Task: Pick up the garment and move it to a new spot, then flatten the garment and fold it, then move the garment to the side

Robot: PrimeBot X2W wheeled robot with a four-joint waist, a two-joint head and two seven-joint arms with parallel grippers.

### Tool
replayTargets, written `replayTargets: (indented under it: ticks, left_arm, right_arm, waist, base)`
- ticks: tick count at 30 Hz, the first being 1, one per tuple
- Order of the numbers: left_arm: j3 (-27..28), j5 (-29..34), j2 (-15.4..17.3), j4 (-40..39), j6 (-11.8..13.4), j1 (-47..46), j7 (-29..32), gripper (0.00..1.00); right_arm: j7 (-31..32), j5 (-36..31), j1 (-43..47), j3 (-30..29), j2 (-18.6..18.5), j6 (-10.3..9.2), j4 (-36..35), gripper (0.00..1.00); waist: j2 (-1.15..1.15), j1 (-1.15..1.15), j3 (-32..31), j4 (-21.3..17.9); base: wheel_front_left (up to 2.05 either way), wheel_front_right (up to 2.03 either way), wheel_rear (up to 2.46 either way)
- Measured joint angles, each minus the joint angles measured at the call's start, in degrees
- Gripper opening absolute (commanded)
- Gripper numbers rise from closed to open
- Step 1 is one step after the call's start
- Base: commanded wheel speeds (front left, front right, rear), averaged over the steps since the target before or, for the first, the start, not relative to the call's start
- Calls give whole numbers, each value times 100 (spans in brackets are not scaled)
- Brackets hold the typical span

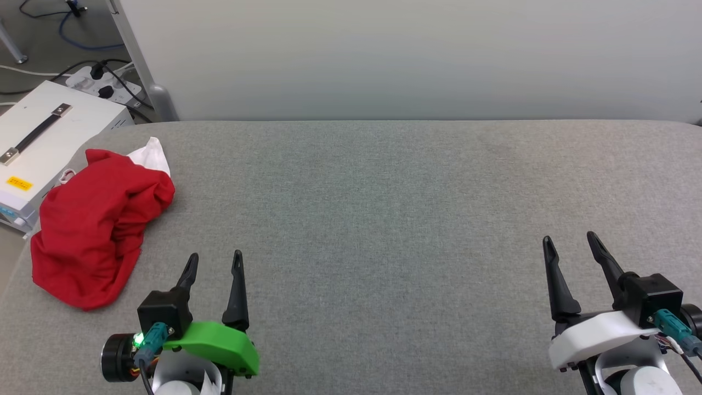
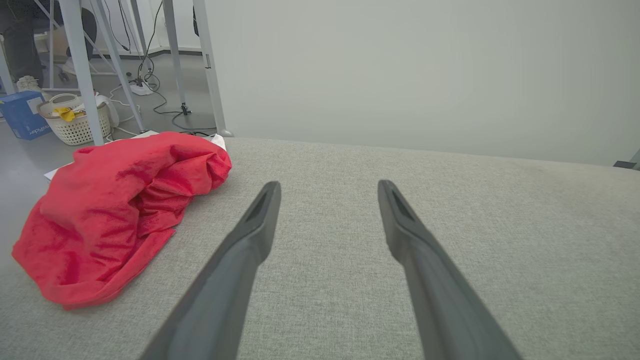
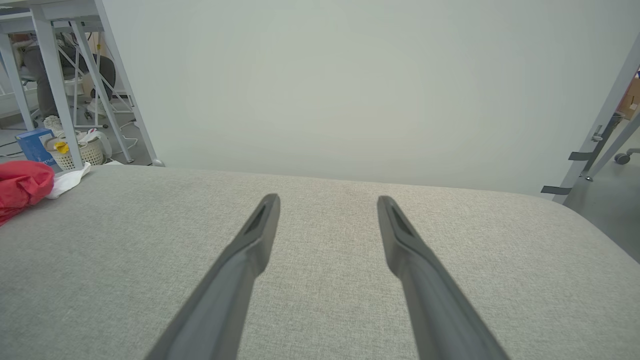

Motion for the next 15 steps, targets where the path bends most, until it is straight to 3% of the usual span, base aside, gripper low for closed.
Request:
replayTargets:
  ticks: [15]
  left_arm:
    - [-48, -166, -1, 136, -53, 1, -209, 100]
  right_arm:
    - [-204, 20, 1, -14, -1, 0, 47, 100]
  waist:
    - [0, 0, 37, 46]
  base:
    - [0, 0, 0]
